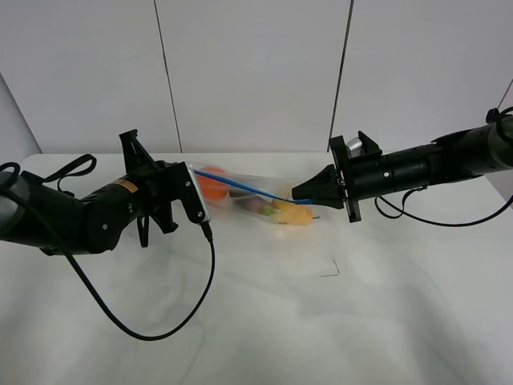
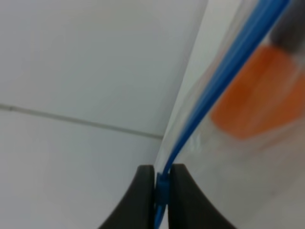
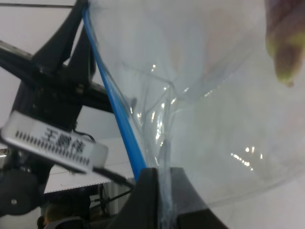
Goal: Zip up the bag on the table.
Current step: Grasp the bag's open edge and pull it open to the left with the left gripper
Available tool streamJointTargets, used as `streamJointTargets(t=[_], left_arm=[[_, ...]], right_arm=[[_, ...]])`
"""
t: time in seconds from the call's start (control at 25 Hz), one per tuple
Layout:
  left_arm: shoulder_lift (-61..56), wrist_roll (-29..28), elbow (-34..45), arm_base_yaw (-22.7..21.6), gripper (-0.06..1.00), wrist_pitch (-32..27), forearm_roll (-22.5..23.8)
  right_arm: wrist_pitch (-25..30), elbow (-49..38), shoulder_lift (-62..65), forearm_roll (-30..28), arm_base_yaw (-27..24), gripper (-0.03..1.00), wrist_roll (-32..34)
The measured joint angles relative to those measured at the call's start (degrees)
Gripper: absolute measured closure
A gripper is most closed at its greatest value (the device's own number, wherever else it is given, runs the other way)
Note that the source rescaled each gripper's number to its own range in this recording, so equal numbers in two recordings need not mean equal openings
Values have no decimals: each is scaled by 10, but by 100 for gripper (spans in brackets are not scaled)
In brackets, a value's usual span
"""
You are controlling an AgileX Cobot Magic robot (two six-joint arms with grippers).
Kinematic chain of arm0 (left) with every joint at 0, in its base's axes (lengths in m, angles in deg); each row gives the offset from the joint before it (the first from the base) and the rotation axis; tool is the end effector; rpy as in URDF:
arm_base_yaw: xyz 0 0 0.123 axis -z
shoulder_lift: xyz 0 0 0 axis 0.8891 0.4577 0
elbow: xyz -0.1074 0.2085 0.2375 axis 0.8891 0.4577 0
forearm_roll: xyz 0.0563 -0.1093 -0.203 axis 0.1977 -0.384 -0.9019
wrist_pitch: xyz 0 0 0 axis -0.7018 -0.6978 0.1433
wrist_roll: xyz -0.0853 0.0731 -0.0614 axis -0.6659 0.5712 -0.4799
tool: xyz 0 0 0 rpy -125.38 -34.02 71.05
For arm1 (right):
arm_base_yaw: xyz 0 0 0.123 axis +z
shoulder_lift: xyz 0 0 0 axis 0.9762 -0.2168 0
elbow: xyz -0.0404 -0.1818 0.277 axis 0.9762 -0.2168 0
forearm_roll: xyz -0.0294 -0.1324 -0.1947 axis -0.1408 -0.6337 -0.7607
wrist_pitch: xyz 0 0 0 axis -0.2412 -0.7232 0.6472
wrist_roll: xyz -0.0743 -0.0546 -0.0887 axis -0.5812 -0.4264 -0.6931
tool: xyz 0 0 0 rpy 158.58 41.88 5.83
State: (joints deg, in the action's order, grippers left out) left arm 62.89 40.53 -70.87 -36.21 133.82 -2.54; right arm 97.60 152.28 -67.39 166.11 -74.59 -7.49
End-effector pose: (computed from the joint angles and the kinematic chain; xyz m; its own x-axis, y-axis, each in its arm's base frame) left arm 0.3519 -0.1359 0.2345 0.1058 0.9321 -0.3465 0.2161 0.3186 0.9229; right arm 0.3774 0.1372 0.2029 -0.9920 0.0561 -0.1131 -0.0847 0.3684 0.9258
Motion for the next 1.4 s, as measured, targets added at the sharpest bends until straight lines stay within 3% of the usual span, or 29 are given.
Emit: streamJointTargets(t=[0.28,1.4], left_arm=[[0,0,0,-36,94,2,-10],[0,0,1,-47,94,3,-22]], right_arm=[[0,0,0,-7,0,97,0],[0,0,0,-11,0,97,0]])
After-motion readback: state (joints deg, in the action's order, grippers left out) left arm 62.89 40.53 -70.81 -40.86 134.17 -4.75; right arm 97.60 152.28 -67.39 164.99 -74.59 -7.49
